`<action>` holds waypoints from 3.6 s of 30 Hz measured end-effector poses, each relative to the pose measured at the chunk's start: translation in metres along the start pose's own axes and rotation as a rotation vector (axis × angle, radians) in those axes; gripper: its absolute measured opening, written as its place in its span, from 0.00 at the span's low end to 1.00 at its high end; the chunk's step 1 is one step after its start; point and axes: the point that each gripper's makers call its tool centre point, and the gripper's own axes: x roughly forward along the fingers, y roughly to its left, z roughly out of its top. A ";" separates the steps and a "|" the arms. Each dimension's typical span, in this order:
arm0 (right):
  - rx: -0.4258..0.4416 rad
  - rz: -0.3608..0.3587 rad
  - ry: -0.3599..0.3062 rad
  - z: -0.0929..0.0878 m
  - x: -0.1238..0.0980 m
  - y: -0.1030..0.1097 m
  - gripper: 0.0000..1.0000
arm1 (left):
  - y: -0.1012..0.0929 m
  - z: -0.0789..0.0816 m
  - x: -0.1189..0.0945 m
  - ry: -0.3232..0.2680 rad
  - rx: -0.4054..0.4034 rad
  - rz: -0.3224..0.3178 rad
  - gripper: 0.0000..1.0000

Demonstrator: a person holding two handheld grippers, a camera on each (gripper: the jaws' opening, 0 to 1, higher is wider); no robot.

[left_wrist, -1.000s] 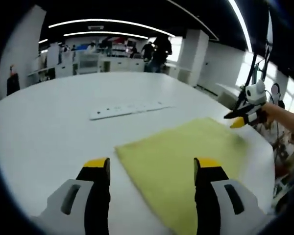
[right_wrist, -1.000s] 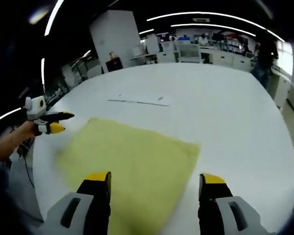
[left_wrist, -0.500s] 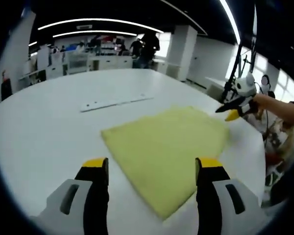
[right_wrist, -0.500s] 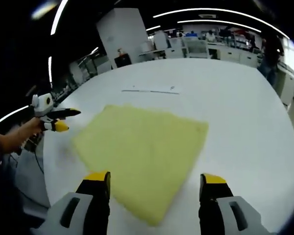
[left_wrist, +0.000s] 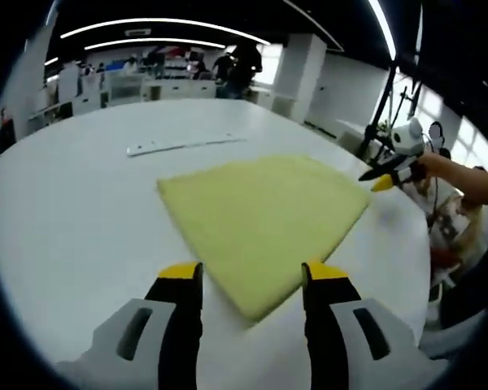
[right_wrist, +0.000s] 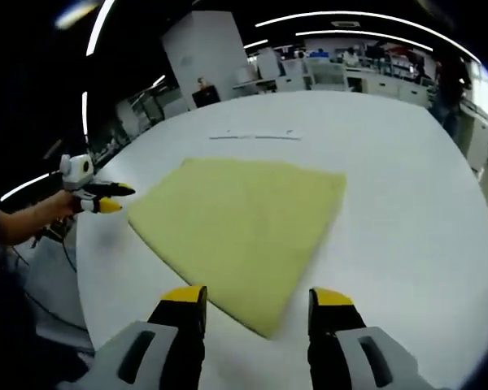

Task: Fold the garment on the visible template until the final outline fits inside the template.

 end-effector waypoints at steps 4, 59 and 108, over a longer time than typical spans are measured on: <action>0.035 0.004 -0.002 -0.007 -0.002 0.000 0.32 | 0.002 -0.007 0.001 -0.011 -0.096 0.000 0.31; 0.095 0.000 -0.001 -0.054 -0.020 0.015 0.00 | -0.016 -0.060 -0.021 0.066 -0.153 0.061 0.00; 0.064 -0.032 -0.049 -0.073 -0.039 0.028 0.22 | -0.029 -0.068 -0.047 0.006 -0.110 0.100 0.20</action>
